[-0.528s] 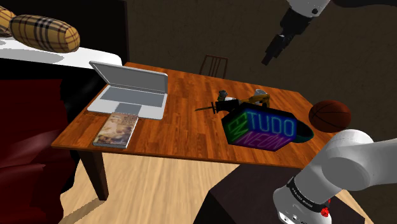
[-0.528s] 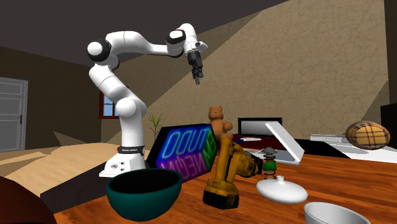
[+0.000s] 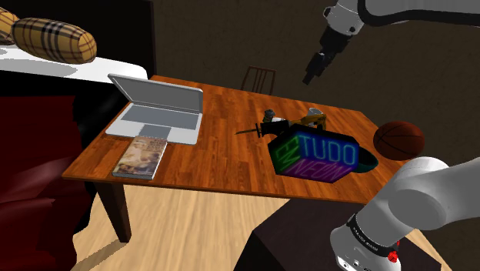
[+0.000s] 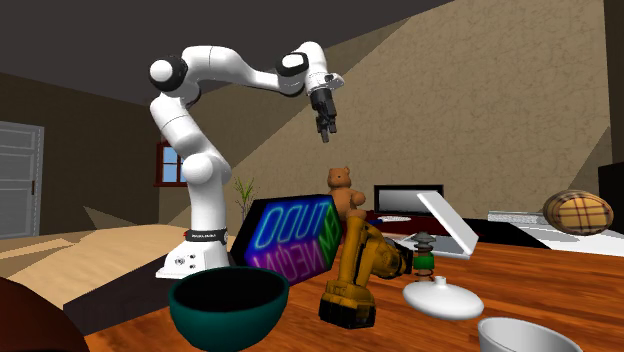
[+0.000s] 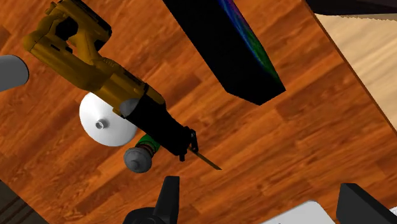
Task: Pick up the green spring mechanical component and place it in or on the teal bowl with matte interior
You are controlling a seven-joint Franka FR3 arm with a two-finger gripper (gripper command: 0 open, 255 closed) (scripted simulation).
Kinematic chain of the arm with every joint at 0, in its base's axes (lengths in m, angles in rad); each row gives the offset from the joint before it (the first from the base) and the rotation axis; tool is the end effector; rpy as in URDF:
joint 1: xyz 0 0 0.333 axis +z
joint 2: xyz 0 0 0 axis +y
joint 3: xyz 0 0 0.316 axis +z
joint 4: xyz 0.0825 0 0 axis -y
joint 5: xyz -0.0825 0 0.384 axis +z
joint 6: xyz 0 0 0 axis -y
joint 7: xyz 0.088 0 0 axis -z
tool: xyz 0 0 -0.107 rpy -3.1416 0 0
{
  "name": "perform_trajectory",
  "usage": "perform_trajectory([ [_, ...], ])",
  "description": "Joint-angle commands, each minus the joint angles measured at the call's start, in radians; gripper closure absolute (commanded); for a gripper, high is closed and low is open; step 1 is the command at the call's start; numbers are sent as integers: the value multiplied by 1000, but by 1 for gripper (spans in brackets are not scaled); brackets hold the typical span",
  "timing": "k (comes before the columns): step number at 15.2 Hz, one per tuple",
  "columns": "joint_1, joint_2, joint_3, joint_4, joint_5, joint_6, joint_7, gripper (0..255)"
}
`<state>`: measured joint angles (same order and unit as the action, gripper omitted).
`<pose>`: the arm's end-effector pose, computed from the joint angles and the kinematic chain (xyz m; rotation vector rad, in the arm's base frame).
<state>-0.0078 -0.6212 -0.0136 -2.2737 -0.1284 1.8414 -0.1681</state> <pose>0.3789 -0.0195 0.6008 2.9832 0.2559 0.2657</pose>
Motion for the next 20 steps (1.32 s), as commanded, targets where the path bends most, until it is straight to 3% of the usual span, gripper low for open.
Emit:
perform_trajectory([
  [1, -8, 53, -31, -3, -5, 48, -30, 0],
  [10, -27, 347, -135, 79, 16, 219, -151, 0],
  [20, -61, 721, -206, 285, 121, 327, -310, 0],
])
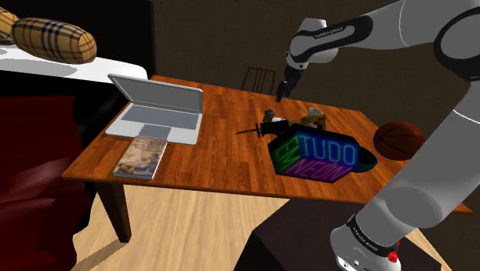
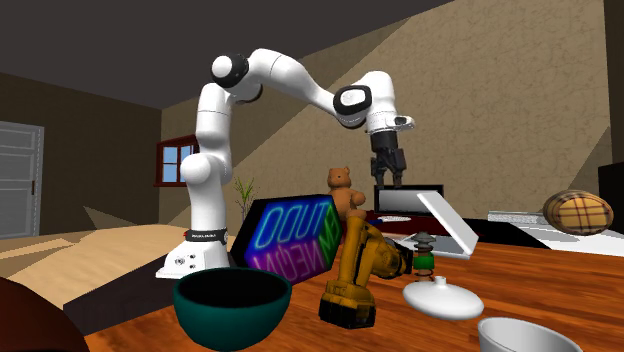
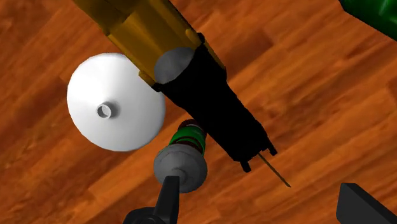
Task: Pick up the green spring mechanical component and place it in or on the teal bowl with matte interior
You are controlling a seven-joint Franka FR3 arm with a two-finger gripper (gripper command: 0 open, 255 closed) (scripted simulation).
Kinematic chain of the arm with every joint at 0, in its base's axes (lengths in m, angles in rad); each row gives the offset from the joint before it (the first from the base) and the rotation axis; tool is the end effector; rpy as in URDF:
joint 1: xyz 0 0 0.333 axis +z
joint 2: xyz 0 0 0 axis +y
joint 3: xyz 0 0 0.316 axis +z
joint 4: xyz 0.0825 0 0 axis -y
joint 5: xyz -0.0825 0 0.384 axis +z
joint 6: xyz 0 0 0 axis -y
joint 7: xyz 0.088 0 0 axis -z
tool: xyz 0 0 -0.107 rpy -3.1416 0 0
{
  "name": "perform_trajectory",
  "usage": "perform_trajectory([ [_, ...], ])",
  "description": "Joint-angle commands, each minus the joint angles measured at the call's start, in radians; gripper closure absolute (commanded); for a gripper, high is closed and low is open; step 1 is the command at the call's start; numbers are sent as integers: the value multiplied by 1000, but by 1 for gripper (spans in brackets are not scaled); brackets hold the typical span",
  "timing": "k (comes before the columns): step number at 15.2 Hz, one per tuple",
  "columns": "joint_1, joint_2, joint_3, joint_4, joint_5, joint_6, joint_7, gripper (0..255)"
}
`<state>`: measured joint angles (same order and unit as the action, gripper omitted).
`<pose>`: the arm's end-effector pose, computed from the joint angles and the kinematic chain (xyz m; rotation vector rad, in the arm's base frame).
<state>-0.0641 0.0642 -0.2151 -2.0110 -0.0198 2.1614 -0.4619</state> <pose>0.5533 -0.1578 0.4315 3.0650 0.2983 0.1088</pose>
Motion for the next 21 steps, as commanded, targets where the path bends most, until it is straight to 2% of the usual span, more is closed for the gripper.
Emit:
perform_trajectory([
  [1, -12, 75, -6, 49, 26, 12, -32, 0],
  [8, -73, 356, -2, 280, 109, 11, -127, 0],
  [16, -82, 417, 7, 261, 125, 89, -138, 0],
  [21, -82, 417, 7, 261, 125, 89, -138, 0],
])
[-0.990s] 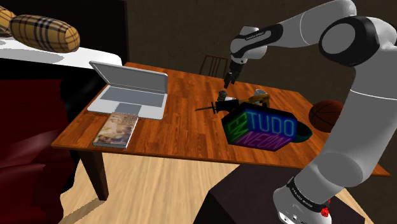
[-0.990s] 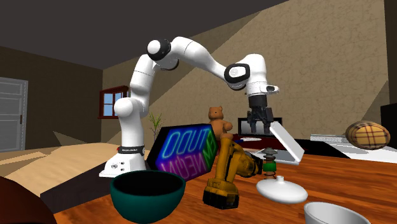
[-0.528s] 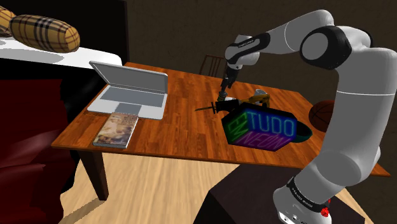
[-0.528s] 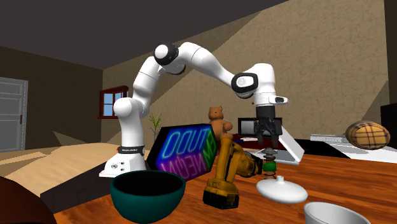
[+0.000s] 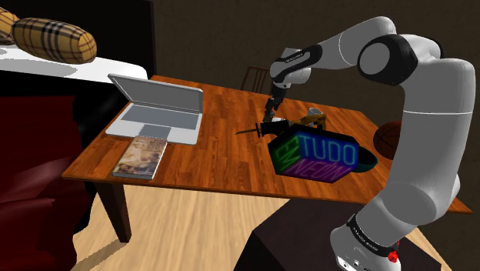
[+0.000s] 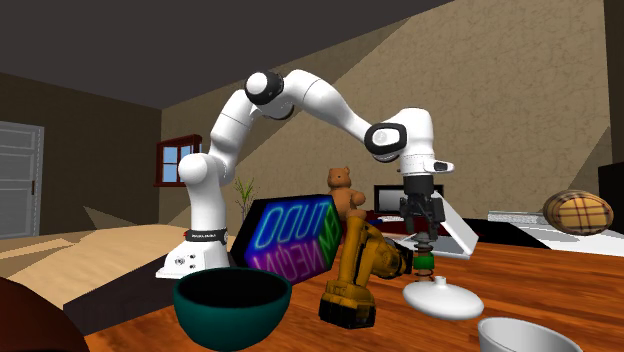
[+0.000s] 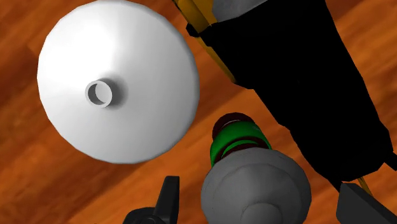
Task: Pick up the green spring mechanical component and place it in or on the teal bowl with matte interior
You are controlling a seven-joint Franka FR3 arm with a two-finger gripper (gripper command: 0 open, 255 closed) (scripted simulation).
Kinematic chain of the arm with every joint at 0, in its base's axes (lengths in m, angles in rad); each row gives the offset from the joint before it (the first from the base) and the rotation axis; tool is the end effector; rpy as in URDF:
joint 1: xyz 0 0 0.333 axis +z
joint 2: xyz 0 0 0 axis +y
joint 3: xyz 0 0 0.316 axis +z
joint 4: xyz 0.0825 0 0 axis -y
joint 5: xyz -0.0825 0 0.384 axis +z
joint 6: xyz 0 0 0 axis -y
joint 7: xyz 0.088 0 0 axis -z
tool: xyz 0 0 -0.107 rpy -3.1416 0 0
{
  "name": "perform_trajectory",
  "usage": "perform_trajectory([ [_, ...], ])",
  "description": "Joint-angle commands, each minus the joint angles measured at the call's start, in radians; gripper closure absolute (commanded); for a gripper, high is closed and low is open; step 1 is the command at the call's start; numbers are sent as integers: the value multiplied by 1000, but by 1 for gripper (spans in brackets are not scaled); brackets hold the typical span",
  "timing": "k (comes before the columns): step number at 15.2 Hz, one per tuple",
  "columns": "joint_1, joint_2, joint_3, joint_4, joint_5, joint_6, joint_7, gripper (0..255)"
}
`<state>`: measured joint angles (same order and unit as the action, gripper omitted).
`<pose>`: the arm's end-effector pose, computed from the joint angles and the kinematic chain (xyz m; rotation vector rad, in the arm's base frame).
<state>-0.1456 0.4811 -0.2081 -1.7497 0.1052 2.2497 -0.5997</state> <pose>0.6278 -0.2152 0.3052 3.0996 0.3197 0.0339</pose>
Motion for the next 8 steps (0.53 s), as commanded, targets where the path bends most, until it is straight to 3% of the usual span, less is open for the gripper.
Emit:
perform_trajectory([
  [1, 0, 0, 0, 0, 0, 0, 0, 0],
  [3, 0, 0, 0, 0, 0, 0, 0, 0],
  [4, 0, 0, 0, 0, 0, 0, 0, 255],
  [8, 0, 0, 0, 0, 0, 0, 0, 255],
])
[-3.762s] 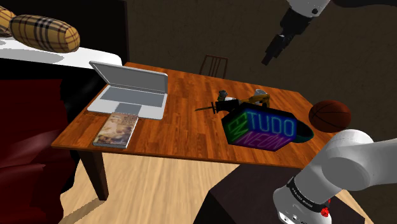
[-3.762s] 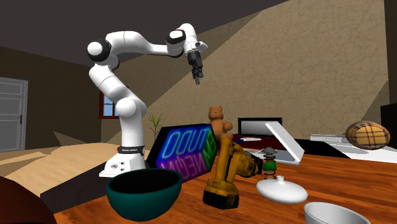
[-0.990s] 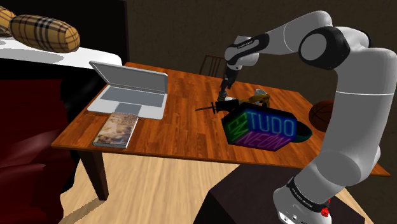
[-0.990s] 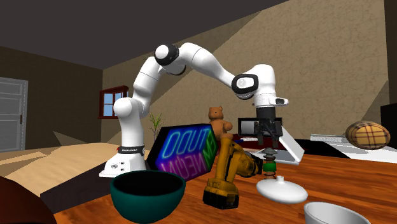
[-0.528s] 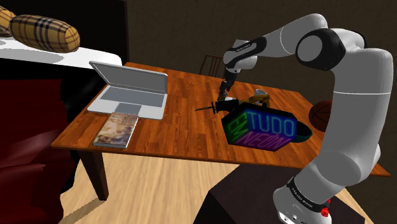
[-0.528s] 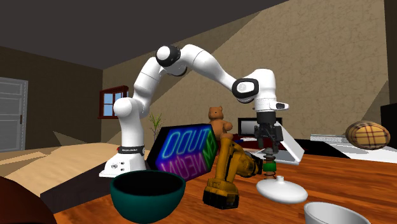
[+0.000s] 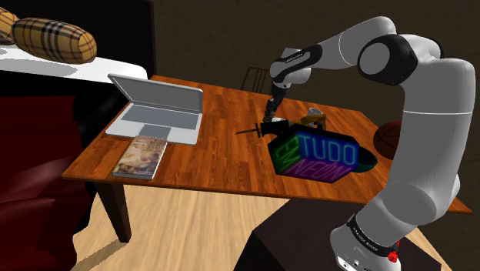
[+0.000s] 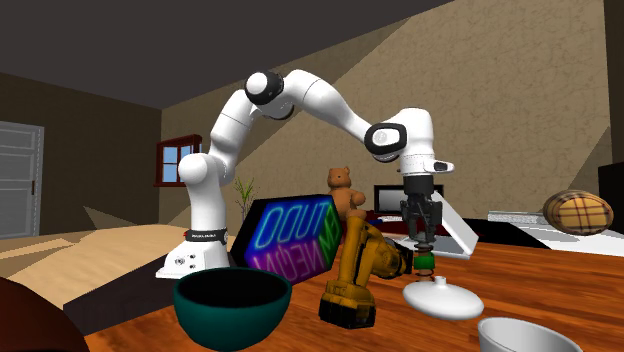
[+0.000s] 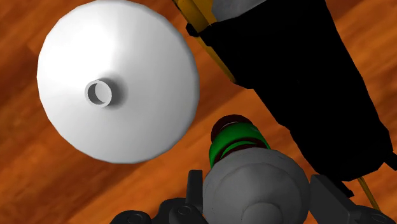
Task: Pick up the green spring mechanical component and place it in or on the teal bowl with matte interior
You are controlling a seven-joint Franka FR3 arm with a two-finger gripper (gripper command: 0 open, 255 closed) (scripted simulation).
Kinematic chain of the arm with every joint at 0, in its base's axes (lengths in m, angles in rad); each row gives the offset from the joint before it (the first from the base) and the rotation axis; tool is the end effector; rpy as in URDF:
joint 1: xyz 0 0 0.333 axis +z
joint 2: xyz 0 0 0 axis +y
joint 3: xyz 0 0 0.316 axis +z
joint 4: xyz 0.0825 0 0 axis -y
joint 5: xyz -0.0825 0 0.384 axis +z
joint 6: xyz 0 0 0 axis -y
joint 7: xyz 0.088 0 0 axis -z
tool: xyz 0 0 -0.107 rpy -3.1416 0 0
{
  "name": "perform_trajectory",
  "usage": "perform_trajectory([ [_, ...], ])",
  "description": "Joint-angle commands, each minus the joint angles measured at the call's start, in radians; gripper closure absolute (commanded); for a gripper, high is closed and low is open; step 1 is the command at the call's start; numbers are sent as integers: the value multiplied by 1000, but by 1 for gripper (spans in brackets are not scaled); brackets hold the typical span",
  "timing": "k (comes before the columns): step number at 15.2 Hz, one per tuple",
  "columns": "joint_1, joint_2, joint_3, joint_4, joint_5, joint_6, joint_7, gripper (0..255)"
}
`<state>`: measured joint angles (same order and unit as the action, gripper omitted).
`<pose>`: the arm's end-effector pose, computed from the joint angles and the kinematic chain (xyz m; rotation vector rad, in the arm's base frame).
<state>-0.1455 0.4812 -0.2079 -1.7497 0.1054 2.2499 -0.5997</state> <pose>0.6279 -0.2150 0.3052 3.0997 0.3199 0.0342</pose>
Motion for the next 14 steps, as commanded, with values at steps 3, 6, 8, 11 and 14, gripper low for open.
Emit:
perform_trajectory([
  [3, 0, 0, 0, 0, 0, 0, 0, 255],
  [6, 0, -7, -1, 3, -2, -10, 1, 255],
  [8, 2, -21, -3, 10, -6, -31, 3, 255],
  [11, 4, -41, -6, 23, -11, -63, 6, 255],
  [14, 5, -59, -9, 39, -16, -96, 9, 255],
])
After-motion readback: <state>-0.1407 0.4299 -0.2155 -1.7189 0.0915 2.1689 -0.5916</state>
